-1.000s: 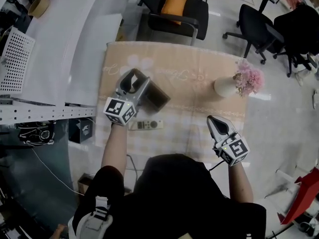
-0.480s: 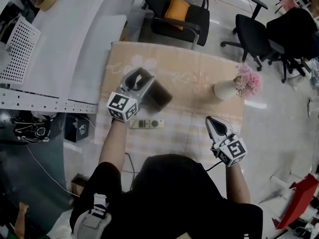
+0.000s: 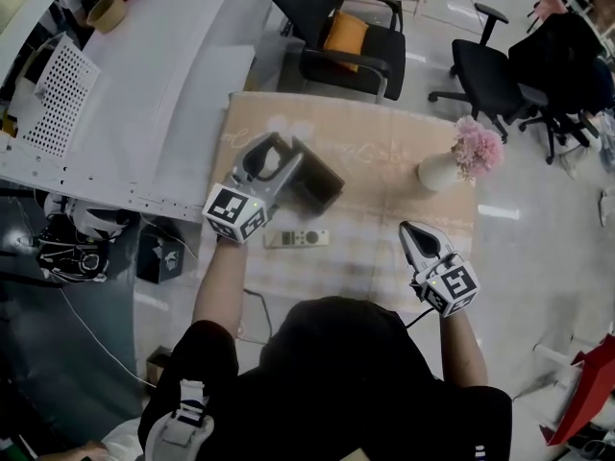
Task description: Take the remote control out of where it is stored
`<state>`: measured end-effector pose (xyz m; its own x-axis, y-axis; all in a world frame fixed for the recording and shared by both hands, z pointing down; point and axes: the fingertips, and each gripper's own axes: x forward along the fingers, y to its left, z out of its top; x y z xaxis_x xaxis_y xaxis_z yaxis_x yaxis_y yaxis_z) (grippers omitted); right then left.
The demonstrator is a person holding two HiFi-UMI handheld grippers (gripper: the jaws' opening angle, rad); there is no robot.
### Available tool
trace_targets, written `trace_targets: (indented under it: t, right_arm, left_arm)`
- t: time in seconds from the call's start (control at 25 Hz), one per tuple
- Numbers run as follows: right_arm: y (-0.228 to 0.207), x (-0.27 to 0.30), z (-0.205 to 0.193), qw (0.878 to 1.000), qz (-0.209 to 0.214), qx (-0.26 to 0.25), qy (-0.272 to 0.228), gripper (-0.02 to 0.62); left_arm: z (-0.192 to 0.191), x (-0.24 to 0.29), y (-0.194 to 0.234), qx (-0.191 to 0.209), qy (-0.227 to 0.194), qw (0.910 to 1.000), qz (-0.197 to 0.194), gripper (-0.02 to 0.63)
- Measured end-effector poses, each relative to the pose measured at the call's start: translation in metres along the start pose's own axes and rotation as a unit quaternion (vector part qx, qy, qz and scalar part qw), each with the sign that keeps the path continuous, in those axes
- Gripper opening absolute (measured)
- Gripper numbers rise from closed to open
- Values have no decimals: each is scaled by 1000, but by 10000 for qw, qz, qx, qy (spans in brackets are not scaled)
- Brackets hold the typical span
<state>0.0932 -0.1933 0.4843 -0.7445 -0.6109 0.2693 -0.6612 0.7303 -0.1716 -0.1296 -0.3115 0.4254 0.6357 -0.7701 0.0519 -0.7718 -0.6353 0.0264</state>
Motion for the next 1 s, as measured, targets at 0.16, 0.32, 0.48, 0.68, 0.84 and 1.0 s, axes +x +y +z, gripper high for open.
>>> trace_targets:
  t: [0.16, 0.32, 0.48, 0.68, 0.84, 1.0]
  right_arm:
    - [13, -8, -1, 10000, -20, -28, -1, 5]
    - [32, -10, 6, 9999, -22, -125, -100, 5]
    - [58, -14, 4, 9998, 12, -138, -130, 5]
    - [88, -18, -11, 9996, 125, -167, -183, 5]
    - [109, -23, -26, 9997, 180, -126, -115, 5]
    - [125, -29, -32, 9996, 236, -157, -92, 5]
  left_arm:
    - [16, -21, -15, 122, -106, 9998, -80, 238]
    - [28, -47, -30, 436, -112, 9988, -181, 238]
    - [24, -74, -46, 558, 19, 9981, -254, 238]
    - [-12, -106, -74, 894, 641, 9926, -506, 238]
    - [-49, -127, -101, 834, 1108, 9873, -774, 238]
    - [-85, -145, -124, 956, 1609, 9772, -1002, 236]
